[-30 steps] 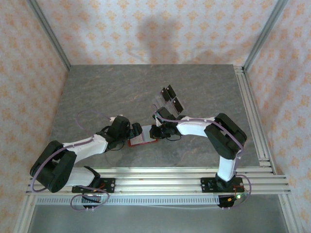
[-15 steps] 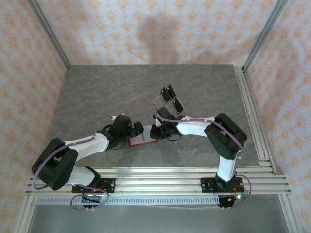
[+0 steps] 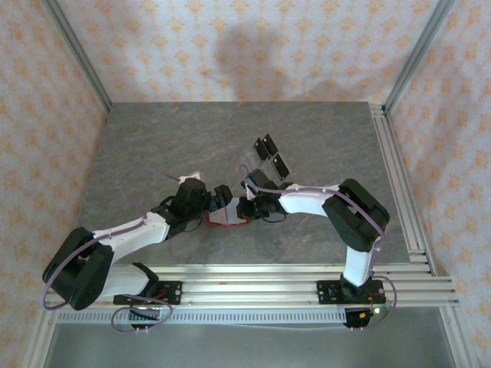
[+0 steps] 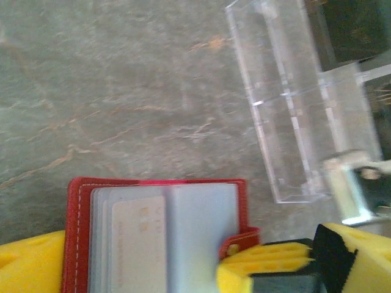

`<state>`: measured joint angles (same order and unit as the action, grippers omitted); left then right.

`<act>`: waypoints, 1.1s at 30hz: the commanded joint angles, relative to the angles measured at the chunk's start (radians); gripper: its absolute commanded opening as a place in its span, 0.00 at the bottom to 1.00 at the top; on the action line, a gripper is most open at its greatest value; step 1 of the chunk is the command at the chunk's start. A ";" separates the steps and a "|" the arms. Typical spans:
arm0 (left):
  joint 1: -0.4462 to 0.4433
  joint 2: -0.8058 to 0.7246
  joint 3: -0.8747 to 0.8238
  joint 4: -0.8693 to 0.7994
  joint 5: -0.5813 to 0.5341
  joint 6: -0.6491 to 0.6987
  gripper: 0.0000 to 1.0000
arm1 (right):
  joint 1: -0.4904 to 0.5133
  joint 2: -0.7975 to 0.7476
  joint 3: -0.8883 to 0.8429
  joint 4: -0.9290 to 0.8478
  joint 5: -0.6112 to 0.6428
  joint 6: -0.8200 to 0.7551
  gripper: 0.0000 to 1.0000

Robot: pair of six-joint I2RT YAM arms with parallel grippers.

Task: Put the credit cards into the card holder
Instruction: Close the card holder at the center of the table.

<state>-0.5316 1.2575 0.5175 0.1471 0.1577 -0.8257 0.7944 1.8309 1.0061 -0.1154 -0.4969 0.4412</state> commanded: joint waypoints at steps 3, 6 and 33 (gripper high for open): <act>-0.011 -0.031 -0.001 0.019 0.004 -0.013 1.00 | -0.007 -0.049 0.010 -0.100 0.025 -0.010 0.18; -0.012 -0.019 -0.007 0.026 0.008 -0.016 1.00 | -0.017 -0.104 0.028 -0.127 0.037 -0.016 0.22; -0.031 -0.013 -0.002 0.041 -0.006 -0.020 1.00 | 0.036 -0.029 0.146 -0.292 0.327 -0.138 0.59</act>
<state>-0.5514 1.2446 0.5152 0.1551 0.1574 -0.8398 0.8227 1.7824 1.1126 -0.3763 -0.2493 0.3344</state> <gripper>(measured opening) 0.998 0.585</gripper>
